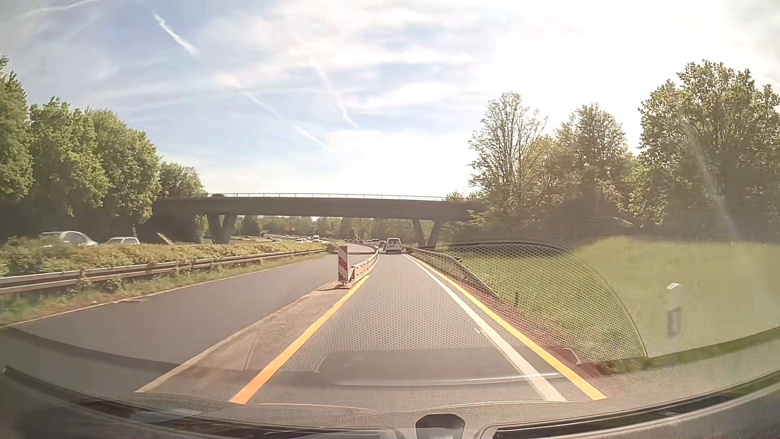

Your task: Follow the waypoints while adhering to traffic rules and regulations

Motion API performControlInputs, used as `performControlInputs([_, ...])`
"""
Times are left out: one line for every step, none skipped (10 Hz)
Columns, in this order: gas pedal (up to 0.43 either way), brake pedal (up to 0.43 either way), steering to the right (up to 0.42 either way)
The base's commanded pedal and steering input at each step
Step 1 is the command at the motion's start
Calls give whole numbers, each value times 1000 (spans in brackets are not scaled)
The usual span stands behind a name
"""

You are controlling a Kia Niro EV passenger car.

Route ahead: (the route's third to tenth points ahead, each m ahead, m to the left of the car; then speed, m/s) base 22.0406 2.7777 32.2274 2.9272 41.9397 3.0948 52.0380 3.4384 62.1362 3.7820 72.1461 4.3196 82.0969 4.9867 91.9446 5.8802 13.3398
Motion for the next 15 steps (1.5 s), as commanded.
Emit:
performControlInputs([67, 0, -4])
performControlInputs([67, 0, -4])
performControlInputs([67, 0, -3])
performControlInputs([67, 0, -2])
performControlInputs([67, 0, -1])
performControlInputs([67, 0, -1])
performControlInputs([67, 0, -1])
performControlInputs([67, 0, -1])
performControlInputs([67, 0, 0])
performControlInputs([67, 0, -1])
performControlInputs([67, 0, -1])
performControlInputs([67, 0, 0])
performControlInputs([67, 0, 0])
performControlInputs([67, 0, -1])
performControlInputs([67, 0, -1])
